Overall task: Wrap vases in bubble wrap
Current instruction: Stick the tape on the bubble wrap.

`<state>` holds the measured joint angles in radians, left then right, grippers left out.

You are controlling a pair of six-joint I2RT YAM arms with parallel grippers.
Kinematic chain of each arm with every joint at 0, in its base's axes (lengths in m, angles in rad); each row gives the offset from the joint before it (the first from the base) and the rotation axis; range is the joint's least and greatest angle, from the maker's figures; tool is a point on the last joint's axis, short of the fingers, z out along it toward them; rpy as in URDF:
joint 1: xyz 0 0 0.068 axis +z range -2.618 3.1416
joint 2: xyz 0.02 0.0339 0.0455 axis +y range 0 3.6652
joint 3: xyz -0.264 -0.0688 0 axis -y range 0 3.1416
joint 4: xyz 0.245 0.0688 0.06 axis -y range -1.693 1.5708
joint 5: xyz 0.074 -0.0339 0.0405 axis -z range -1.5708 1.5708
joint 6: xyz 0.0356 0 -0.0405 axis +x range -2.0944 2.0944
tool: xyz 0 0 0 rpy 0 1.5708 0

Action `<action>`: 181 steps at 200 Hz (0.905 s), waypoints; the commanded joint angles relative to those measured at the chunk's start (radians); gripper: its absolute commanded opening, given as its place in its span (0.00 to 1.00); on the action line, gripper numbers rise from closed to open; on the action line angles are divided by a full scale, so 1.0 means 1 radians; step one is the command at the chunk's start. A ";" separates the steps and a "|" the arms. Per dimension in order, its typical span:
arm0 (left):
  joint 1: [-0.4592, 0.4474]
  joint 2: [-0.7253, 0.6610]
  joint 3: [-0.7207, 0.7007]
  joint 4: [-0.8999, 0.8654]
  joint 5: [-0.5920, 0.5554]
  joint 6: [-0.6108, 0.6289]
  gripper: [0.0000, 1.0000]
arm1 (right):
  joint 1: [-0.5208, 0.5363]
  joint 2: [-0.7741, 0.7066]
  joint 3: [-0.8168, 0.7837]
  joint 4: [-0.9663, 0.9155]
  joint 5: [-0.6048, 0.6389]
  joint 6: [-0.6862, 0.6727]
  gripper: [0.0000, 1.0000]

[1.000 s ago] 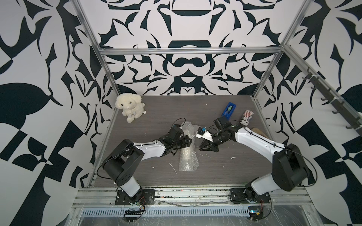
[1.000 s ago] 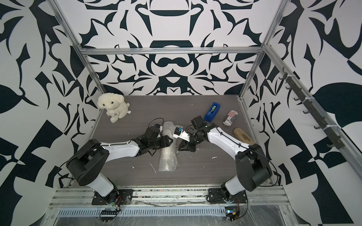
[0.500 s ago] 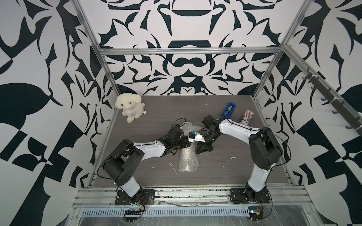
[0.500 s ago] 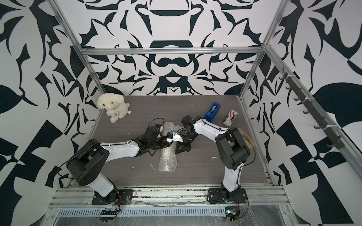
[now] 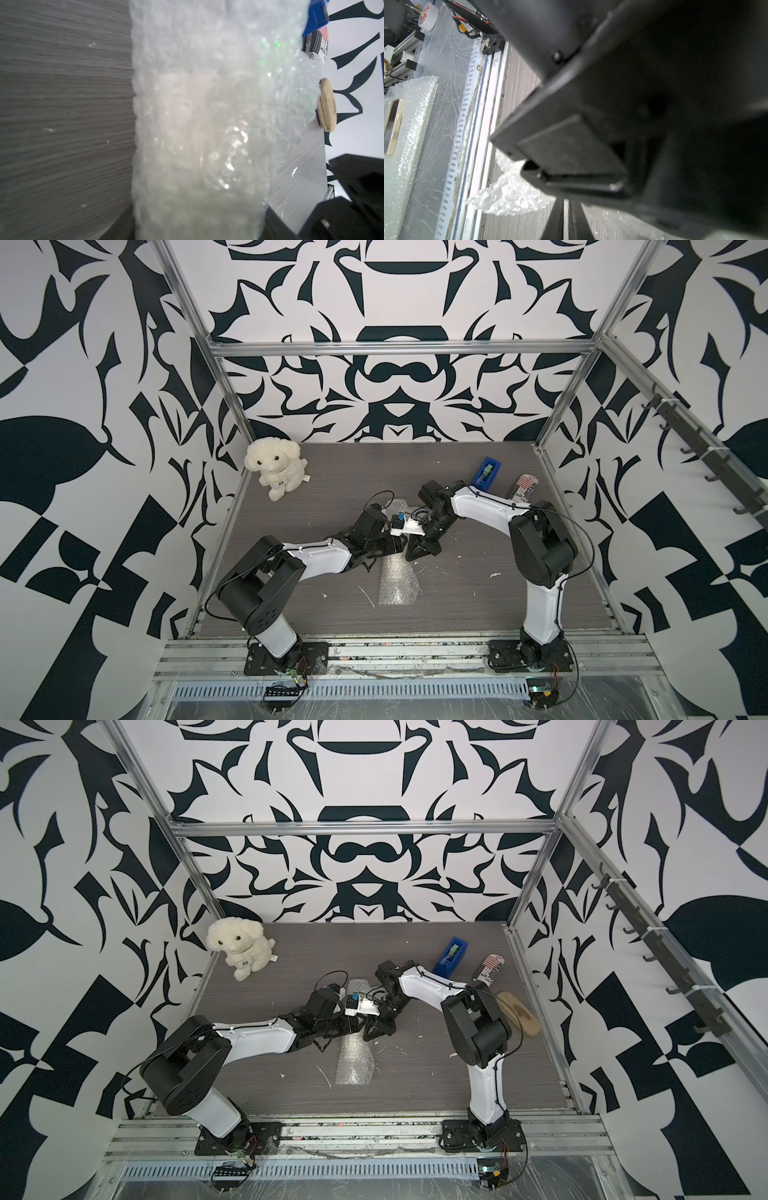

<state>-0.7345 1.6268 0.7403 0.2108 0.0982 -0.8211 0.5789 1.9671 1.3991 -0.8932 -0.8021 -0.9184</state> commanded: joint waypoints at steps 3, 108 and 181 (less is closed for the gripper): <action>-0.003 -0.037 0.010 0.052 0.015 -0.006 0.21 | 0.011 0.007 0.030 -0.045 0.025 0.020 0.11; -0.003 -0.064 -0.005 0.058 -0.044 -0.062 0.45 | 0.022 0.070 0.104 -0.085 0.028 0.063 0.08; -0.003 -0.102 -0.060 0.136 -0.090 -0.099 0.76 | 0.021 0.079 0.134 -0.108 0.020 0.066 0.08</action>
<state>-0.7345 1.5787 0.6891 0.2302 0.0380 -0.8978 0.5976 2.0396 1.5047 -0.9585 -0.7895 -0.8608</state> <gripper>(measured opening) 0.697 0.085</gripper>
